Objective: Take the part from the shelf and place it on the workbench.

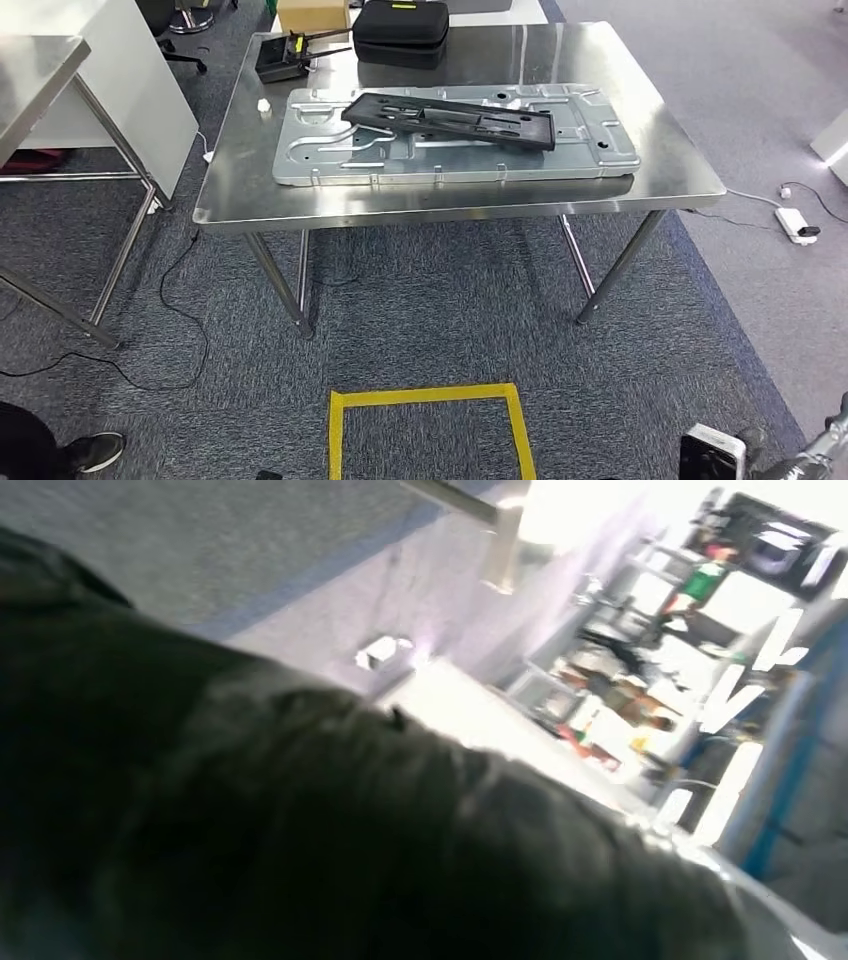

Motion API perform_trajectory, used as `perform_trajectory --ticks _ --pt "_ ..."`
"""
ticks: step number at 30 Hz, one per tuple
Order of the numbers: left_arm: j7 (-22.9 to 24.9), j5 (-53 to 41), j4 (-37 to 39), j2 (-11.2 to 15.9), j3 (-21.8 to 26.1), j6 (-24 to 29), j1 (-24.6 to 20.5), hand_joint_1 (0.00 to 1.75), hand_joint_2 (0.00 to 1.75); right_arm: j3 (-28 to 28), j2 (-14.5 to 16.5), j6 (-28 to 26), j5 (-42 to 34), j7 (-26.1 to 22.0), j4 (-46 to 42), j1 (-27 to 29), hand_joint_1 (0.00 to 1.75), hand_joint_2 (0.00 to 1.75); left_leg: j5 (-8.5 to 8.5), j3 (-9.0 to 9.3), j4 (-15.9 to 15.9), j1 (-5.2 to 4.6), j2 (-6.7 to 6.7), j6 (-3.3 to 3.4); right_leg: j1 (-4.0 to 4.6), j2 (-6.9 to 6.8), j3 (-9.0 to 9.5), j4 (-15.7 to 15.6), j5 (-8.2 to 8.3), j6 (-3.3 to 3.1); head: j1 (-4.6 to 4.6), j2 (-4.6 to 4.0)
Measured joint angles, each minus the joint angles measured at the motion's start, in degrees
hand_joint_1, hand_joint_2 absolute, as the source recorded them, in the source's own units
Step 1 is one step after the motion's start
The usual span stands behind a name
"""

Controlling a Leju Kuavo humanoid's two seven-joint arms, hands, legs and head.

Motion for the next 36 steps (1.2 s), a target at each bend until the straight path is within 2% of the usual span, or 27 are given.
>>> perform_trajectory --ticks 1,2,3,4,5,6,7,9,10,12,13,15,16,17,18,20,21,23,25,27,28,30,31,32,33,35,36 --pt "0.0 0.0 0.0 0.0 0.0 0.0 0.1 0.0 0.0 -0.7 -0.2 1.0 -1.0 0.3 0.9 -0.1 0.0 0.0 0.33 -0.5 0.1 -0.04 0.03 -0.03 -0.02 0.0 -0.47 2.5 -0.74 0.17 0.01 0.0" --pt "0.0 0.0 0.0 0.0 0.1 -0.1 0.1 0.0 0.0 -1.7 -0.3 2.2 -2.0 0.3 2.1 -0.3 0.0 0.0 0.6 -0.94 0.2 -0.06 0.06 -0.1 -0.04 0.0 -0.08 3.4 -0.39 0.27 -0.01 0.0" --pt "0.0 -0.1 0.0 0.0 0.1 -0.1 0.2 0.0 0.0 -2.9 -0.4 3.5 -2.8 0.2 3.4 -0.6 0.0 0.0 0.78 -1.27 0.4 -0.07 0.07 -0.18 -0.06 -0.01 1.45 1.8 0.88 0.24 0.0 0.0" --pt "0.0 -0.1 0.0 -0.1 0.2 -0.1 0.2 0.0 0.0 -4.4 -0.4 4.8 -3.6 0.0 4.9 -1.1 0.0 0.0 0.89 -1.53 0.7 -0.07 0.08 -0.27 -0.07 -0.06 3.98 -1.7 2.45 0.12 -0.01 0.0" --pt "0.0 -0.2 0.0 -0.1 0.2 -0.2 0.2 0.0 0.0 -6.3 -0.4 6.3 -4.2 -0.3 6.6 -1.8 0.0 0.0 0.94 -1.79 1.0 -0.15 0.1 -0.39 0.01 -0.23 6.76 -5.9 3.32 -0.16 0.0 0.0" --pt "0.0 -0.3 0.0 -0.2 0.3 -0.2 0.2 0.0 0.0 -8.3 -0.4 7.7 -4.8 -0.6 8.4 -2.5 0.0 0.0 0.98 -2.03 1.3 -0.23 0.12 -0.56 0.17 -0.38 8.87 -9.3 3.9 -0.52 -0.02 0.0" --pt "0.0 -0.4 0.0 -0.3 0.4 -0.2 0.2 0.0 0.0 -10.3 -0.4 9.1 -5.4 -0.8 10.2 -3.2 0.0 0.0 1.03 -2.23 1.6 -0.3 0.14 -0.78 0.35 -0.51 10.12 -11.6 3.97 -0.91 -0.02 0.0" --pt "0.0 -0.5 0.0 -0.4 0.6 -0.3 0.2 0.0 0.0 -14.6 -0.3 11.9 -6.2 -1.3 13.8 -4.6 0.0 0.0 1.2 -2.42 1.8 -0.33 0.23 -1.37 0.65 -0.49 10.19 -12.5 3.84 -1.62 -0.05 0.0" --pt "0.0 -0.6 0.0 -0.4 0.8 -0.4 0.2 0.0 0.0 -16.6 -0.3 13.2 -6.5 -1.4 15.6 -5.2 0.0 0.0 1.11 -2.51 1.9 -0.31 0.25 -1.71 0.5 -0.4 10.13 -12.8 3.98 -2.0 -0.04 0.0" --pt "0.1 -0.8 0.0 -0.5 1.1 -0.5 0.2 0.0 0.0 -21.0 -0.1 15.7 -6.8 -1.6 19.6 -6.8 0.0 0.0 -0.54 -3.4 3.8 -0.25 0.08 -2.35 0.17 -0.16 9.98 -13.2 4.49 -2.8 -0.05 0.0" --pt "0.1 -0.9 0.0 -0.5 1.2 -0.5 0.2 0.0 0.0 -23.2 0.0 16.8 -7.0 -1.7 21.7 -7.6 0.0 0.0 -2.32 -4.54 6.4 -0.18 -0.06 -2.61 0.02 -0.06 9.84 -13.4 4.74 -3.15 -0.07 0.0" --pt "0.3 -1.2 0.0 -0.5 1.4 -0.5 0.2 0.0 0.0 -28.1 0.0 18.5 -7.2 -2.0 26.8 -9.1 0.0 0.0 -6.31 -7.77 14.0 0.01 -0.19 -2.97 0.09 0.15 9.32 -13.3 4.99 -3.46 -0.09 0.0" --pt "0.3 -1.2 0.0 -0.5 1.4 -0.6 0.3 0.0 0.0 -30.6 0.0 19.0 -6.9 -2.1 29.4 -9.7 0.0 0.0 -7.24 -8.97 16.9 0.09 -0.19 -3.1 0.13 0.3 9.1 -13.2 5.06 -3.48 -0.08 0.0" --pt "0.4 -1.2 0.0 -0.5 1.5 -0.6 0.4 0.0 0.0 -33.1 0.0 19.2 -6.5 -2.3 32.1 -10.3 0.0 0.0 -7.04 -9.31 18.1 0.17 -0.19 -3.17 0.15 0.5 8.94 -13.1 5.1 -3.48 -0.09 0.0" --pt "0.4 -1.3 0.0 -0.5 1.6 -0.7 0.4 0.0 0.0 -35.4 -0.1 19.2 -5.8 -2.4 34.6 -10.9 0.0 0.0 -5.67 -8.51 16.9 0.22 -0.21 -3.14 0.15 0.79 8.85 -13.0 5.14 -3.43 -0.09 0.0" --pt "0.5 -1.4 0.0 -0.5 1.6 -0.7 0.5 0.0 0.0 -39.5 -0.5 19.0 -4.1 -2.8 39.8 -12.2 0.0 0.0 -1.78 -4.63 9.5 0.25 -1.05 -2.68 0.14 1.51 8.77 -12.7 5.16 -3.31 -0.09 0.0" --pt "0.5 -1.4 0.0 -0.5 1.7 -0.8 0.6 0.0 0.0 -41.5 -0.7 18.8 -3.3 -3.0 42.7 -12.9 0.0 0.0 -0.52 -2.68 5.9 0.22 -1.82 -2.38 0.17 1.9 8.66 -12.6 5.22 -3.12 -0.08 0.0" --pt "0.5 -1.5 0.0 -0.4 2.0 -0.8 0.5 0.0 0.0 -45.1 -1.4 18.3 -2.1 -3.1 48.5 -14.2 0.0 0.0 -0.06 -0.87 2.2 0.11 -2.91 -1.94 0.14 2.57 8.31 -12.5 5.47 -2.52 -0.1 0.0" --pt "0.5 -1.6 0.0 -0.5 2.3 -0.9 0.4 0.0 0.0 -48.3 -2.2 17.7 -1.7 -2.9 53.7 -15.2 0.0 0.0 -0.02 -0.77 1.3 0.23 -2.51 -1.66 0.18 3.08 8.02 -12.4 5.72 -1.73 -0.12 0.0" --pt "0.4 -1.7 0.0 -0.6 2.6 -1.0 0.3 0.0 0.0 -51.0 -3.1 17.0 -1.6 -1.9 58.7 -15.9 0.0 0.0 0.45 -0.68 0.5 0.53 -1.69 -1.1 0.26 2.53 7.12 -10.8 4.65 -1.15 -0.02 0.0" --pt "0.4 -1.8 0.0 -0.7 2.7 -1.1 0.3 0.0 0.0 -52.2 -3.4 16.5 -1.7 -1.1 61.1 -16.4 0.0 0.0 0.73 -0.66 0.2 0.68 -1.21 -0.83 0.29 2.0 5.98 -8.4 3.17 -0.95 0.04 0.0" --pt "0.4 -1.9 0.0 -0.7 2.8 -1.2 0.4 0.0 0.0 -54.6 -4.0 15.2 -2.2 1.1 65.9 -17.5 0.0 0.0 0.86 -0.84 0.2 0.53 -0.25 -0.59 0.09 1.13 2.59 -1.3 -0.5 -0.67 0.14 0.0" --pt "0.4 -1.9 0.0 -0.7 2.9 -1.2 0.5 0.0 0.0 -55.8 -4.1 14.5 -2.3 2.1 67.9 -17.8 0.0 0.0 0.85 -0.94 0.3 0.49 0.18 -0.58 -0.04 0.95 1.14 1.8 -1.62 -0.49 0.14 0.0" --pt "0.4 -1.9 0.0 -0.7 3.0 -1.3 0.5 0.0 0.0 -56.8 -4.2 13.6 -2.2 3.0 70.0 -18.0 0.0 0.0 0.8 -1.01 0.4 0.47 0.55 -0.6 -0.21 0.8 0.53 3.2 -1.66 -0.32 0.14 0.0" --pt "0.4 -1.9 0.0 -0.7 3.0 -1.3 0.5 0.0 0.0 -57.7 -4.2 12.8 -1.9 3.9 71.9 -18.1 0.0 0.0 0.71 -1.04 0.5 0.48 0.87 -0.68 -0.41 0.61 0.95 2.5 -0.65 -0.17 0.13 0.0" --pt "0.4 -1.9 0.0 -0.7 3.2 -1.5 0.5 0.0 0.0 -58.7 -4.2 11.2 -1.0 6.1 75.4 -18.3 0.0 0.0 0.27 -1.04 1.1 0.49 1.51 -1.11 -0.77 -0.43 4.45 -4.3 2.95 0.02 0.13 0.0" --pt "0.4 -1.9 0.0 -0.7 3.3 -1.6 0.5 0.0 0.0 -59.0 -4.2 10.6 -0.5 7.4 76.8 -18.5 0.0 0.0 -0.07 -1.15 1.6 0.37 1.83 -1.48 -0.68 -1.06 6.17 -7.7 4.12 -0.04 0.14 0.0"
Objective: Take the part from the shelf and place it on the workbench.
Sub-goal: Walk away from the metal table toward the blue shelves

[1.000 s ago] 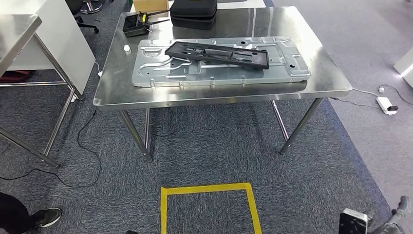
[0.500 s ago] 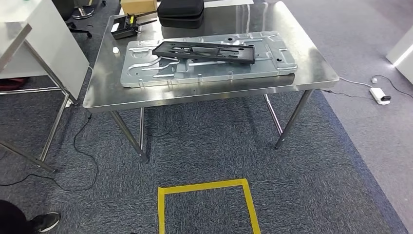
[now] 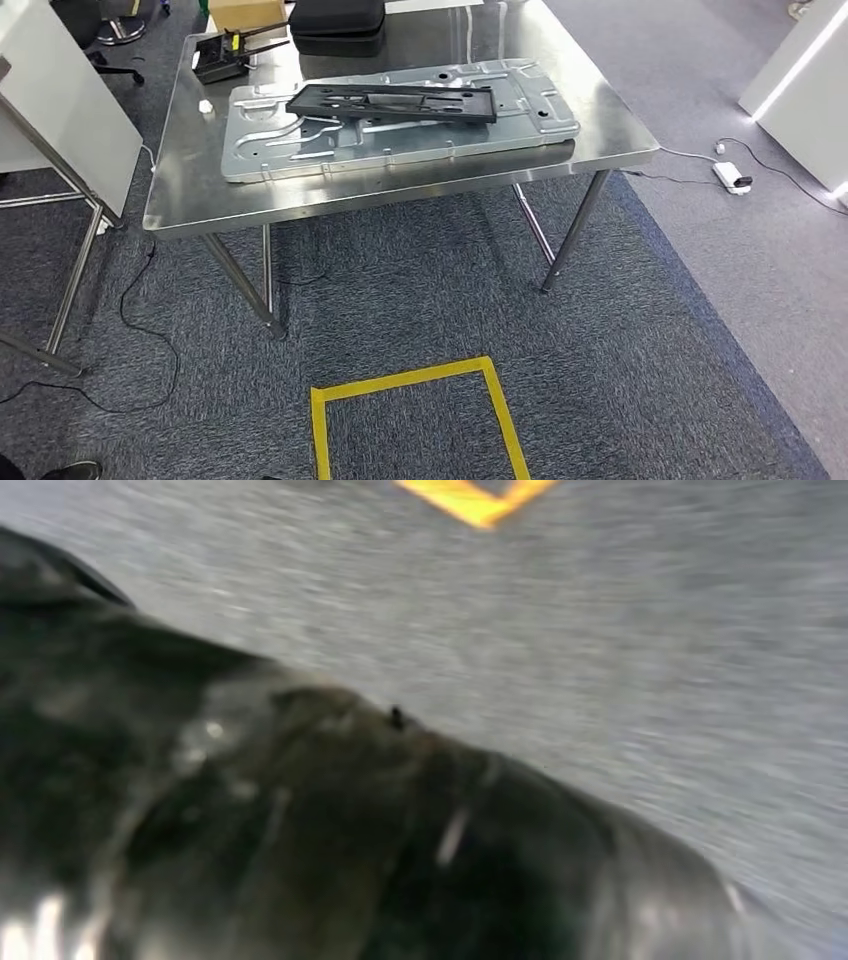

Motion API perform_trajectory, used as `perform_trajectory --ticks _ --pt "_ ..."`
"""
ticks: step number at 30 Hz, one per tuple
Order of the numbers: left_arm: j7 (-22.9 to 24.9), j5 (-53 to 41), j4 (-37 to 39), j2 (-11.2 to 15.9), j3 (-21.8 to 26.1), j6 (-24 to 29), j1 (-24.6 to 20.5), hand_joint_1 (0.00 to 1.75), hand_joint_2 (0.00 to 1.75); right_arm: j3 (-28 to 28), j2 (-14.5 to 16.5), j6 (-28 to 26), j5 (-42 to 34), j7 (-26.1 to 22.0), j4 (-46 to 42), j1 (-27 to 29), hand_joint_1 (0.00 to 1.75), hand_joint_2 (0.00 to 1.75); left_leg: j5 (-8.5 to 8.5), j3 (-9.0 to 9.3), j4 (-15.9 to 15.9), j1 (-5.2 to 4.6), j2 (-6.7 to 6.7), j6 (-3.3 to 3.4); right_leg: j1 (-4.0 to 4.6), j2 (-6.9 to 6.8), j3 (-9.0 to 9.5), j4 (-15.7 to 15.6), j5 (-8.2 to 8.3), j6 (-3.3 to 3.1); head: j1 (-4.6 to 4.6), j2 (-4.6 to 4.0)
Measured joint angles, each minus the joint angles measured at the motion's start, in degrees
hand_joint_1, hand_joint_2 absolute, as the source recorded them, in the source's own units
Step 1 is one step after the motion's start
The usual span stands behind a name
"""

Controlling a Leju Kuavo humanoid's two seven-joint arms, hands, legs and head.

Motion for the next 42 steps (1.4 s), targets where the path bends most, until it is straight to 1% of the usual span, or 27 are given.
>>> perform_trajectory --ticks 2,4,6,8,10,11,12,14,15,17,18,20,22,24,25,26,27,28,30,32,33,35,37,39,40,41,42 --pt "-0.1 0.0 0.0 0.0 0.3 -0.1 -0.1 0.0 0.0 -0.3 0.0 -0.6 1.3 3.0 2.7 -0.5 0.0 0.0 -0.53 -0.2 0.6 -0.23 0.55 -0.74 0.34 -0.57 1.49 -3.3 0.52 -0.53 -0.06 0.0" --pt "-0.1 0.0 0.0 0.0 0.6 -0.1 -0.2 0.0 0.0 -0.4 0.0 -0.5 2.8 5.7 5.0 -0.5 0.0 0.0 -0.66 -0.02 0.7 -0.21 0.96 -1.31 0.59 0.03 1.34 -3.2 0.47 -1.31 -0.13 0.0" --pt "-0.1 0.0 0.0 0.0 0.7 -0.1 -0.3 0.0 0.0 -0.4 0.2 -0.5 3.7 7.1 6.8 -0.5 0.0 0.0 -1.65 -0.24 1.8 0.06 0.39 -1.87 0.53 0.47 1.28 -3.4 0.72 -2.09 -0.13 0.0" --pt "-0.1 0.0 0.0 0.0 0.8 -0.1 -0.2 0.0 0.0 -0.4 0.4 -0.5 4.5 7.7 7.9 -0.6 0.0 0.0 -4.87 -2.46 6.7 0.23 -0.99 -2.28 0.43 0.95 1.12 -3.6 0.98 -2.78 -0.14 0.0" --pt "-0.1 0.0 0.0 0.0 0.9 0.0 -0.1 0.0 0.0 -0.3 0.5 -0.5 6.6 9.1 8.9 -0.6 0.0 0.0 -8.31 -6.12 14.4 0.24 -1.76 -2.39 0.6 1.66 0.89 -3.6 1.09 -3.11 -0.15 0.0" --pt "-0.1 -0.1 0.0 0.0 1.0 0.0 0.0 0.0 0.0 -0.1 0.6 -0.4 8.1 10.0 9.4 -0.6 0.0 0.0 -8.79 -7.35 16.9 0.24 -1.89 -2.35 0.71 2.13 0.84 -3.6 1.12 -3.16 -0.14 0.0" --pt "-0.1 -0.2 0.0 0.0 1.0 0.0 0.1 0.0 0.0 0.3 0.7 -0.3 9.8 10.9 10.0 -0.5 0.0 0.0 -8.08 -7.62 17.3 0.23 -1.96 -2.23 0.8 2.7 0.84 -3.6 1.14 -3.18 -0.14 0.0" --pt "-0.1 -0.5 0.0 0.0 1.0 0.0 0.2 0.0 0.0 1.6 1.0 0.3 13.6 12.6 11.0 -0.4 0.0 0.0 -3.97 -5.1 11.6 0.14 -2.73 -1.66 0.94 3.94 0.98 -3.5 1.17 -3.15 -0.14 0.0" --pt "-0.1 -0.6 0.0 0.1 1.1 0.0 0.3 0.0 0.0 2.5 1.3 0.7 15.6 13.4 11.5 -0.4 0.0 0.0 -2.12 -3.33 7.6 0.11 -4.15 -1.17 0.95 4.53 0.96 -3.5 1.21 -3.07 -0.13 0.0" --pt "-0.2 -0.7 0.0 0.3 1.2 -0.1 0.3 0.0 0.0 4.4 1.9 1.5 19.2 14.8 12.5 -0.4 0.0 0.0 -0.37 -1.16 2.1 -0.05 -6.61 -0.54 0.82 5.69 0.56 -3.3 1.41 -2.58 -0.11 0.0" --pt "-0.4 -0.8 0.0 0.4 1.3 -0.1 0.3 0.0 0.0 5.4 2.2 1.8 20.6 15.4 12.9 -0.4 0.0 0.0 -0.45 -0.96 1.3 -0.16 -7.13 -0.39 0.63 6.28 0.28 -3.3 1.6 -2.18 -0.12 0.0" --pt "-0.8 -1.0 0.0 0.4 1.5 -0.4 0.2 0.0 0.0 7.0 2.5 2.2 22.2 16.1 13.5 -0.2 0.0 0.0 -0.07 -0.73 0.6 -0.19 -6.03 -0.2 0.37 7.1 -0.05 -3.4 1.93 -1.4 -0.13 0.0" --pt "-1.2 -1.1 0.0 0.5 1.6 -0.7 0.3 0.0 0.0 8.1 2.7 2.4 22.9 16.3 14.0 -0.1 0.0 0.0 0.58 -0.32 -0.4 0.09 -4.6 0.32 0.57 5.41 -0.97 -1.5 0.63 -0.93 -0.04 0.0" --pt "-1.5 -1.2 0.0 0.5 1.6 -1.2 0.4 0.0 0.0 9.0 2.8 2.5 23.2 16.3 14.3 -0.1 0.0 0.0 0.88 -0.24 -0.8 0.14 -3.01 0.66 0.7 2.78 -3.89 4.5 -2.9 -0.59 0.06 0.0" --pt "-1.6 -1.2 0.0 0.6 1.6 -1.3 0.4 0.0 0.0 9.4 2.8 2.6 23.3 16.3 14.5 -0.1 0.0 0.0 0.87 -0.29 -0.7 0.09 -2.17 0.7 0.63 2.18 -5.68 8.2 -4.55 -0.4 0.07 0.0" --pt "-1.6 -1.2 0.0 0.6 1.6 -1.4 0.5 0.0 0.0 9.7 2.9 2.6 23.5 16.3 14.6 -0.1 0.0 0.0 0.82 -0.34 -0.7 0.04 -1.36 0.69 0.54 1.88 -6.96 10.9 -5.34 -0.21 0.07 0.0" --pt "-1.7 -1.3 0.0 0.6 1.6 -1.4 0.5 0.0 0.0 10.0 2.9 2.7 23.6 16.3 14.7 -0.1 0.0 0.0 0.73 -0.36 -0.6 0.02 -0.58 0.66 0.43 1.63 -7.25 11.6 -5.04 -0.07 0.06 0.0" --pt "-1.9 -1.3 0.0 0.6 1.6 -1.5 0.5 0.0 0.0 10.3 3.0 2.8 23.8 16.2 14.8 0.0 0.0 0.0 0.6 -0.36 -0.5 0.02 0.15 0.57 0.33 1.34 -6.34 10.1 -3.74 0.01 0.07 0.0" --pt "-2.1 -1.3 0.0 0.7 1.6 -1.7 0.4 0.0 0.0 10.6 3.0 3.0 24.0 16.2 14.9 0.0 0.0 0.0 0.18 -0.27 -0.1 -0.02 1.33 0.2 0.32 -0.31 -2.21 2.5 -0.37 -0.2 0.07 0.0" --pt "-2.3 -1.3 0.0 0.7 1.6 -1.9 0.4 0.0 0.0 11.0 3.0 3.3 24.0 16.1 14.9 -0.1 0.0 0.0 -0.36 -0.2 0.3 -0.23 2.21 -0.46 0.64 -1.72 0.62 -2.8 1.14 -0.8 0.05 0.0" --pt "-2.4 -1.3 0.0 0.7 1.6 -1.9 0.3 0.0 0.0 11.1 3.0 3.3 24.1 16.1 15.0 -0.1 0.0 0.0 -0.52 -0.13 0.4 -0.32 2.62 -0.82 0.85 -1.87 0.86 -3.5 1.11 -1.12 0.04 0.0" --pt "-2.4 -1.3 0.0 0.7 1.6 -2.0 0.1 0.0 0.0 11.2 3.0 3.4 24.1 16.1 15.0 0.0 0.0 0.0 -0.69 0.15 0.4 -0.26 3.28 -1.45 0.9 -0.77 0.76 -3.6 1.39 -1.76 0.05 0.0" --pt "-2.4 -1.3 0.0 0.7 1.6 -2.0 0.0 0.0 0.0 11.3 3.0 3.4 24.1 16.1 15.1 0.0 0.0 0.0 -2.11 -0.27 2.0 -0.03 1.82 -2.06 0.64 0.16 0.78 -4.0 1.83 -2.52 0.02 0.0" --pt "-2.4 -1.3 0.0 0.8 1.6 -2.0 0.2 0.0 0.0 11.4 3.1 3.4 24.1 16.0 15.1 -0.1 0.0 0.0 -5.75 -2.83 7.9 0.16 -0.83 -2.46 0.55 1.1 0.66 -4.2 2.12 -3.03 -0.02 0.0" --pt "-2.4 -1.3 0.0 0.8 1.6 -2.0 0.3 0.0 0.0 11.4 3.1 3.5 24.1 16.0 15.1 -0.2 0.0 0.0 -7.61 -4.65 11.8 0.17 -1.56 -2.55 0.61 1.66 0.51 -4.2 2.19 -3.18 -0.03 0.0" --pt "-2.3 -1.3 0.0 0.8 1.7 -2.0 0.4 0.0 0.0 11.5 3.1 3.5 24.1 15.9 15.2 -0.2 0.0 0.0 -8.69 -6.19 15.0 0.17 -1.85 -2.61 0.69 2.32 0.39 -4.1 2.22 -3.22 -0.02 0.0" --pt "-2.2 -1.3 0.0 0.8 1.7 -2.0 0.5 0.0 0.0 11.5 3.2 3.5 24.1 15.9 15.2 -0.1 0.0 0.0 -8.66 -6.96 16.5 0.17 -1.96 -2.61 0.75 3.02 0.31 -4.0 2.24 -3.24 -0.03 0.0"
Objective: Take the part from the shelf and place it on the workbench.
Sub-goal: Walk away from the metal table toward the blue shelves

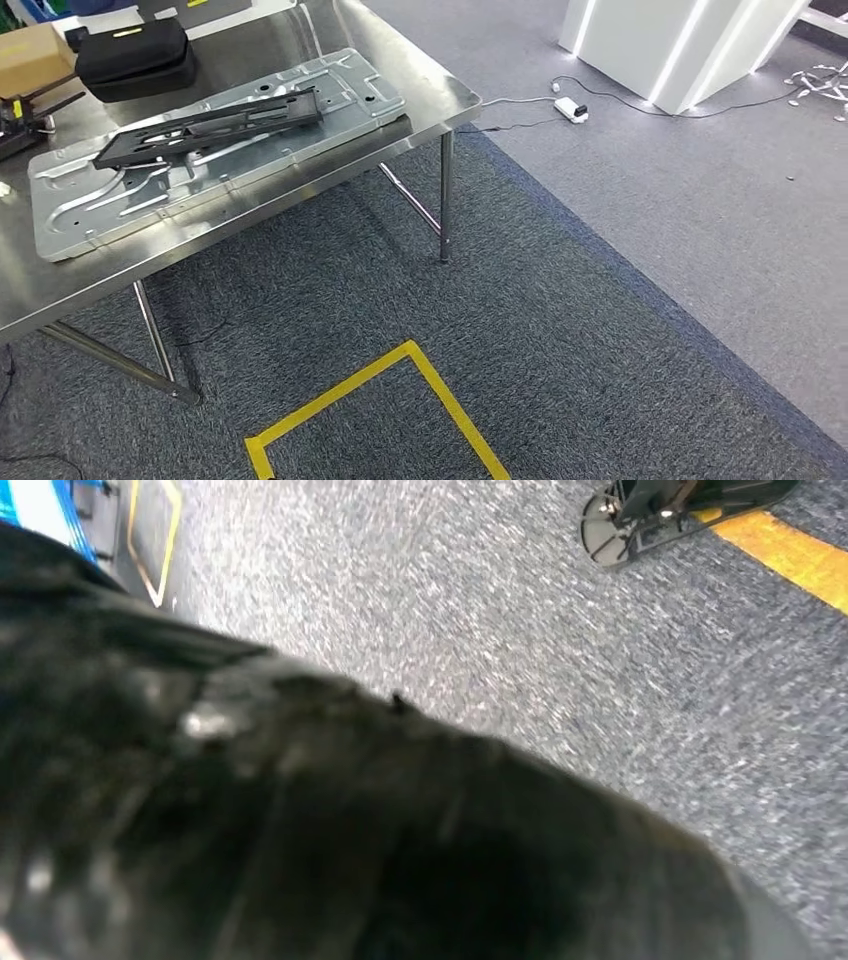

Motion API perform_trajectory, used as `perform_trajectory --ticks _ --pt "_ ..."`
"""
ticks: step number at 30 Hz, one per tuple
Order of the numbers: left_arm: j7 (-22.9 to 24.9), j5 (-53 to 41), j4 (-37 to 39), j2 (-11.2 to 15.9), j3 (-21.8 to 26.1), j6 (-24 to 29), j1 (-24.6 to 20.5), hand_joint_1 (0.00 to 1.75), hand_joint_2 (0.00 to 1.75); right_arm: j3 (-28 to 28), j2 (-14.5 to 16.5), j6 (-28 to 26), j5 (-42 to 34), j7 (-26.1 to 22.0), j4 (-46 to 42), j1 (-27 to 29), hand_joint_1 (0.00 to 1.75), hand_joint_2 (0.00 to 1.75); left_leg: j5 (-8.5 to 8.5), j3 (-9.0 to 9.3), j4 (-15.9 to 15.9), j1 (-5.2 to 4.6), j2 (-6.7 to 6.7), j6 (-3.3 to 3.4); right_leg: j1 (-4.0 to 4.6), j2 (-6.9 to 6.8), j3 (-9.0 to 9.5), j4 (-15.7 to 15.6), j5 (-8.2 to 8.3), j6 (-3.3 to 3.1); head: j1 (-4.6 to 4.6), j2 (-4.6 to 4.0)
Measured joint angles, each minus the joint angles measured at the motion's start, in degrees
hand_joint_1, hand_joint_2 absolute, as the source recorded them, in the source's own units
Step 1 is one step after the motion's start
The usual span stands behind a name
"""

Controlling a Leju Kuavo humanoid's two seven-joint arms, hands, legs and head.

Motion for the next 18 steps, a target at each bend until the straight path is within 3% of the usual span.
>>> perform_trajectory --ticks 1,2,4,6,8,9,11,13,15,16,18 --pt "0.0 0.0 0.0 0.0 0.0 0.0 0.1 0.0 0.0 0.0 0.0 0.0 0.0 0.0 0.0 0.0 0.0 0.0 1.22 0.28 -0.8 0.0 -0.1 0.08 0.03 0.75 -0.03 0.1 0.0 0.01 0.0 0.0" --pt "0.1 0.0 0.0 0.0 0.0 0.0 0.1 0.0 0.0 0.1 0.1 0.0 0.0 0.0 0.0 0.0 0.0 0.0 3.28 1.55 -3.6 0.0 -0.4 0.24 0.03 1.52 -0.02 0.3 -0.01 0.03 0.01 0.0" --pt "0.1 0.0 0.0 0.0 0.0 0.0 0.1 0.0 0.0 0.1 0.2 0.3 -0.1 -0.1 0.1 0.0 0.0 0.0 6.87 4.91 -11.4 0.03 -2.75 0.78 0.07 2.98 -0.11 0.5 0.02 0.28 0.02 0.0" --pt "0.1 -0.1 0.0 0.1 0.1 0.0 0.0 0.0 0.0 0.1 0.3 0.8 -0.3 -0.3 0.1 -0.1 0.0 0.0 7.79 6.39 -15.3 -0.05 -4.56 1.26 -0.01 4.22 -0.48 0.6 0.22 0.96 0.02 0.0" --pt "0.2 -0.2 0.0 0.2 0.1 0.0 -0.1 0.0 0.0 0.1 0.4 1.1 -0.4 -0.4 0.1 0.0 0.0 0.0 7.94 6.47 -15.7 -0.13 -3.81 1.78 -0.14 5.33 -0.78 0.4 0.58 1.91 0.01 0.0" --pt "0.2 -0.2 0.0 0.2 0.1 0.0 -0.2 0.0 0.0 0.1 0.4 1.1 -0.4 -0.5 0.1 0.2 0.0 0.0 8.24 6.66 -16.1 -0.06 -3.12 2.17 -0.13 5.09 -0.94 0.6 0.52 2.23 0.02 0.0" --pt "0.2 -0.2 0.0 0.2 0.2 -0.1 -0.2 0.0 0.0 0.1 0.4 1.1 -0.5 -0.7 0.1 0.2 0.0 0.0 8.89 7.03 -16.9 0.13 -1.63 3.03 0.05 2.58 -2.32 3.4 -1.4 2.67 0.15 0.0" --pt "0.2 -0.3 0.0 0.2 0.3 -0.1 0.0 0.0 0.0 0.0 0.4 1.2 -0.7 -0.8 0.1 0.1 0.0 0.0 8.99 6.97 -17.1 -0.1 -0.08 3.45 -0.01 -0.38 -5.53 10.1 -5.27 2.95 0.28 0.0" --pt "0.2 -0.2 0.0 0.2 0.4 -0.1 0.1 0.0 0.0 -0.1 0.4 1.3 -1.0 -0.9 0.1 0.0 0.0 0.0 8.81 6.82 -16.9 -0.27 1.62 3.49 -0.17 -1.26 -7.82 15.4 -7.16 3.27 0.27 0.0" --pt "0.1 -0.2 0.0 0.2 0.5 -0.2 0.1 0.0 0.0 -0.2 0.4 1.3 -1.0 -0.9 0.1 0.0 0.0 0.0 8.67 6.82 -16.8 -0.29 2.4 3.45 -0.23 -1.52 -7.45 15.1 -6.53 3.36 0.27 0.0" --pt "0.0 -0.2 0.0 0.2 0.5 -0.2 -0.1 0.0 0.0 -0.3 0.4 1.4 -1.1 -0.9 0.1 0.1 0.0 0.0 8.26 7.02 -16.5 -0.29 3.67 3.17 -0.24 -2.72 -3.59 8.8 -3.25 3.25 0.28 0.0"
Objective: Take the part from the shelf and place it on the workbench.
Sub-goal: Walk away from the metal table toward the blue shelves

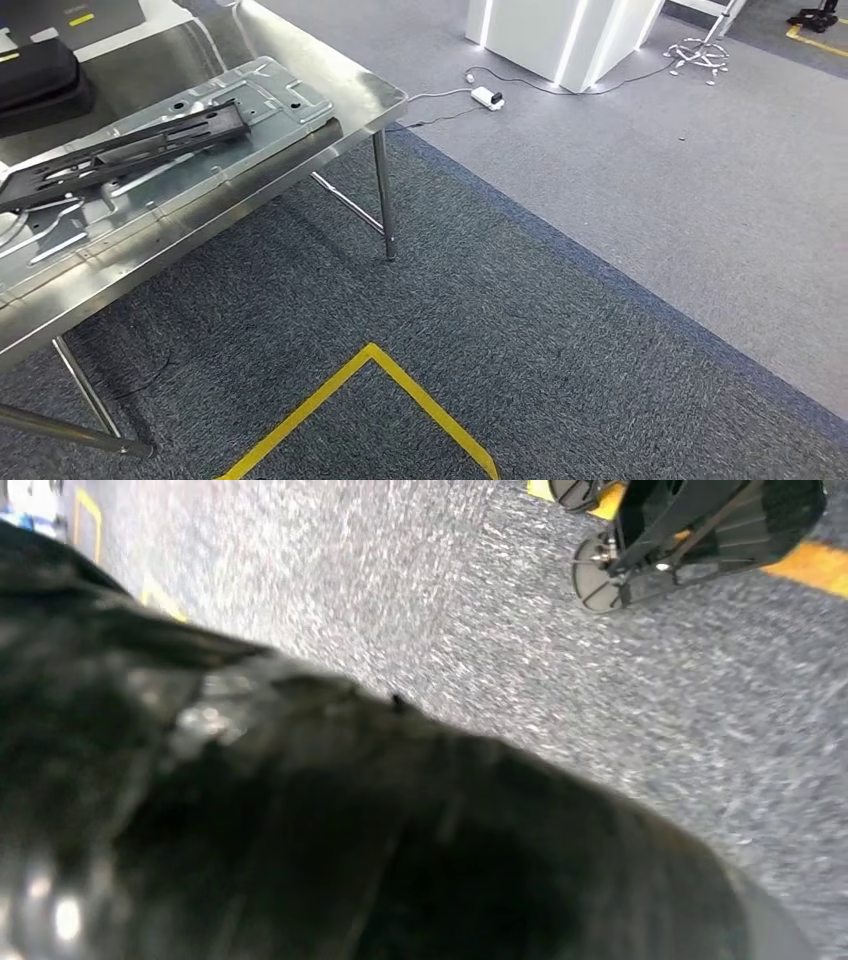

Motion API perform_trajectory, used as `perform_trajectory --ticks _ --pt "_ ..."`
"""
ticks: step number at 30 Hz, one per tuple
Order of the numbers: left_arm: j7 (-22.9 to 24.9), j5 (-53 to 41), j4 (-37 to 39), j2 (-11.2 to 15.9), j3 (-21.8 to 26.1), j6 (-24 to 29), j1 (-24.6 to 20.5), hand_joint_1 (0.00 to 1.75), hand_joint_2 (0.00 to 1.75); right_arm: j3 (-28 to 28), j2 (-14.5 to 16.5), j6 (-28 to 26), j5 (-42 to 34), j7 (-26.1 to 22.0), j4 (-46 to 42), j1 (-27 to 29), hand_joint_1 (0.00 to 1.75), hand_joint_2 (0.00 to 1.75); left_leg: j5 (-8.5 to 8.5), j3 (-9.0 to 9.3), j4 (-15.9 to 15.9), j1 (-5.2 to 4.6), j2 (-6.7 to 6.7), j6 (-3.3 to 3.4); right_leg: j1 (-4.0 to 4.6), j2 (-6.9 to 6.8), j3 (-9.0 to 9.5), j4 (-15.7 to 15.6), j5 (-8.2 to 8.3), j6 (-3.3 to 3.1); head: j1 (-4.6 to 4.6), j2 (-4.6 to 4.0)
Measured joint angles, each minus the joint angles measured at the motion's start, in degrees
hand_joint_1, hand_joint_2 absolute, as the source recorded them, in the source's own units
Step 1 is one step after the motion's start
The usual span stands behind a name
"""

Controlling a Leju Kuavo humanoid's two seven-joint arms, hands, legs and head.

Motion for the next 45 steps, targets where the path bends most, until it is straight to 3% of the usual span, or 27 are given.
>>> perform_trajectory --ticks 2,3,6,8,10,12,13,14,15,17,19,21,23,25,27,28,29,32,34,36,37,39,40,42,43,44,45 --pt "-0.2 0.0 0.0 0.0 0.0 -0.2 -0.1 0.0 0.0 0.0 0.0 0.0 0.1 0.0 0.0 -0.1 0.0 0.0 -0.53 0.23 0.3 -0.21 1.06 -0.55 0.41 -1.85 3.68 -6.5 2.03 -0.7 -0.01 0.0" --pt "-0.3 0.0 0.0 0.0 0.0 -0.2 -0.1 0.0 0.0 0.0 0.0 0.1 0.2 0.0 0.0 -0.2 0.0 0.0 -0.74 0.35 0.4 -0.3 1.53 -0.85 0.64 -2.33 4.43 -7.9 2.23 -1.09 -0.02 0.0" --pt "-0.7 0.0 0.0 0.0 0.0 -0.3 -0.5 0.0 0.0 0.0 0.0 0.5 0.9 0.0 0.0 -0.1 0.0 0.0 -1.13 0.94 0.4 -0.3 2.41 -1.71 0.77 -1.16 4.38 -8.6 2.34 -2.09 -0.04 0.0" --pt "-0.8 -0.1 0.0 0.0 0.0 -0.2 -0.5 0.0 0.0 0.0 0.0 0.7 1.3 0.1 0.1 -0.1 0.0 0.0 -3.12 0.12 2.8 -0.07 0.21 -2.21 0.41 -0.07 4.54 -9.2 2.79 -2.85 -0.1 0.0" --pt "-0.9 -0.1 0.0 0.0 0.1 -0.2 -0.4 0.0 0.0 0.0 0.1 0.8 1.7 0.2 0.1 -0.3 0.0 0.0 -6.92 -3.05 9.7 0.14 -2.78 -2.52 0.27 1.09 4.51 -9.4 3.05 -3.3 -0.18 0.0" --pt "-0.9 -0.1 0.0 0.0 0.1 -0.2 -0.2 0.0 0.0 0.0 0.2 0.8 1.8 0.3 0.2 -0.3 0.0 0.0 -8.94 -6.37 16.3 0.22 -3.63 -2.75 0.3 2.51 4.44 -9.4 3.09 -3.38 -0.2 0.0" --pt "-0.9 -0.1 0.0 0.0 0.1 -0.2 -0.1 0.0 0.0 0.0 0.2 0.8 1.9 0.4 0.3 -0.2 0.0 0.0 -8.24 -6.89 16.9 0.27 -3.71 -2.83 0.3 3.31 4.46 -9.3 3.09 -3.38 -0.2 0.0" --pt "-0.9 -0.1 0.0 0.0 0.1 -0.2 0.0 0.0 0.0 0.0 0.3 0.8 1.9 0.5 0.3 -0.2 0.0 0.0 -6.45 -6.39 15.2 0.38 -3.8 -2.86 0.28 4.16 4.49 -9.2 3.07 -3.34 -0.21 0.0" --pt "-0.9 -0.1 0.0 0.0 0.1 -0.2 0.0 0.0 0.0 0.0 0.3 0.9 2.0 0.5 0.3 -0.2 0.0 0.0 -4.02 -5.1 11.8 0.54 -4.23 -2.89 0.25 5.0 4.5 -9.0 3.01 -3.25 -0.2 0.0" --pt "-0.9 -0.1 0.0 0.0 0.1 -0.2 -0.1 0.0 0.0 0.1 0.5 1.0 2.1 0.6 0.4 -0.3 0.0 0.0 -0.74 -2.49 4.7 0.9 -6.67 -2.78 0.31 6.49 4.16 -8.3 2.8 -2.77 -0.18 0.0" --pt "-0.8 -0.1 0.0 0.0 0.1 -0.2 -0.2 0.0 0.0 0.2 0.6 1.2 2.5 0.6 0.4 -0.3 0.0 0.0 -0.39 -1.67 2.1 0.85 -8.31 -2.43 0.29 7.61 3.54 -7.9 2.8 -1.96 -0.16 0.0" --pt "-0.7 -0.2 0.0 0.0 0.1 -0.2 -0.3 0.0 0.0 0.3 0.7 1.4 2.9 0.7 0.5 -0.1 0.0 0.0 -0.21 -1.5 1.7 0.7 -7.36 -1.66 0.09 8.3 3.06 -7.9 3.03 -1.12 -0.15 0.0" --pt "-0.7 -0.2 0.0 0.0 0.1 -0.1 -0.3 0.0 0.0 0.4 0.7 1.6 3.1 0.7 0.5 0.0 0.0 0.0 0.29 -1.24 1.1 0.73 -5.96 -0.71 0.12 5.84 2.08 -6.2 1.86 -0.68 -0.03 0.0" --pt "-0.7 -0.2 0.0 0.0 0.1 -0.2 -0.2 0.0 0.0 0.5 0.8 1.6 3.2 0.6 0.6 -0.2 0.0 0.0 0.48 -1.21 0.8 0.57 -4.34 -0.18 0.21 2.42 -0.67 -0.3 -1.6 -0.47 0.11 0.0" --pt "-0.7 -0.2 0.0 0.0 0.1 -0.2 0.0 0.0 0.0 0.6 0.8 1.6 3.3 0.6 0.6 -0.3 0.0 0.0 0.39 -1.27 0.8 0.32 -2.57 -0.01 0.13 1.55 -3.72 6.3 -4.38 -0.21 0.15 0.0" --pt "-0.6 -0.2 0.0 0.0 0.1 -0.2 0.0 0.0 0.0 0.6 0.9 1.6 3.3 0.5 0.6 -0.3 0.0 0.0 0.32 -1.25 0.8 0.24 -1.71 0.01 0.1 1.39 -4.14 7.5 -4.37 -0.15 0.15 0.0" --pt "-0.5 -0.2 0.0 0.0 0.1 -0.2 0.0 0.0 0.0 0.6 0.9 1.6 3.4 0.6 0.6 -0.2 0.0 0.0 0.23 -1.18 0.8 0.19 -0.97 -0.01 0.09 1.17 -3.36 6.3 -3.3 -0.17 0.15 0.0" --pt "-0.2 -0.3 0.0 0.0 0.1 -0.2 -0.1 0.0 0.0 0.6 0.9 1.6 3.8 0.9 0.7 -0.2 0.0 0.0 -0.27 -0.68 1.0 0.01 0.88 -0.5 0.48 -1.74 2.72 -4.6 1.15 -0.83 0.14 0.0" --pt "-0.2 -0.4 0.0 0.0 0.1 -0.2 -0.1 0.0 0.0 0.6 0.9 1.6 3.9 1.0 0.7 -0.3 0.0 0.0 -0.58 -0.4 1.1 -0.21 1.89 -1.03 1.01 -2.99 4.36 -8.0 1.73 -1.53 0.12 0.0" --pt "-0.1 -0.6 0.0 -0.1 0.1 -0.2 -0.3 0.0 0.0 0.6 0.9 1.6 4.0 1.0 0.7 -0.2 0.0 0.0 -0.73 -0.13 1.0 -0.29 2.87 -1.54 1.18 -1.85 4.26 -8.2 1.94 -2.17 0.1 0.0" --pt "-0.2 -0.7 0.0 -0.1 0.1 -0.2 -0.4 0.0 0.0 0.6 0.9 1.6 4.0 0.9 0.7 -0.2 0.0 0.0 -1.09 -0.08 1.2 -0.19 2.53 -1.83 1.06 -1.25 4.35 -8.5 2.13 -2.5 0.1 0.0" --pt "-0.2 -0.8 0.0 -0.1 0.1 -0.2 -0.4 0.0 0.0 0.6 0.9 1.7 4.0 0.5 0.7 -0.3 0.0 0.0 -3.5 -1.35 4.5 0.04 -0.1 -2.34 0.71 -0.07 4.57 -9.0 2.58 -3.27 0.04 0.0" --pt "-0.2 -0.8 0.0 -0.1 0.2 -0.2 -0.4 0.0 0.0 0.6 1.0 1.7 4.0 0.3 0.7 -0.4 0.0 0.0 -5.44 -2.86 7.9 0.19 -1.87 -2.52 0.67 0.53 4.53 -9.1 2.71 -3.52 0.02 0.0" --pt "-0.3 -0.8 0.0 -0.1 0.2 -0.2 -0.2 0.0 0.0 0.6 1.0 1.8 4.0 0.1 0.7 -0.4 0.0 0.0 -8.44 -6.4 15.3 0.26 -3.47 -2.73 0.73 1.94 4.38 -9.0 2.8 -3.77 -0.01 0.0" --pt "-0.3 -0.8 0.0 -0.1 0.2 -0.2 -0.1 0.0 0.0 0.6 1.0 1.8 4.1 0.1 0.7 -0.4 0.0 0.0 -8.45 -7.38 17.1 0.26 -3.66 -2.78 0.77 2.76 4.35 -8.9 2.8 -3.8 -0.01 0.0" --pt "-0.3 -0.8 0.0 -0.1 0.2 -0.2 -0.1 0.0 0.0 0.6 1.0 1.8 4.2 0.1 0.7 -0.4 0.0 0.0 -7.3 -7.4 16.7 0.28 -3.76 -2.78 0.77 3.61 4.35 -8.7 2.79 -3.78 -0.01 0.0" --pt "-0.3 -0.8 0.0 -0.1 0.2 -0.2 0.0 0.0 0.0 0.6 1.0 1.7 4.3 0.3 0.7 -0.4 0.0 0.0 -5.22 -6.43 14.2 0.34 -4.04 -2.74 0.74 4.47 4.36 -8.6 2.75 -3.71 -0.01 0.0"
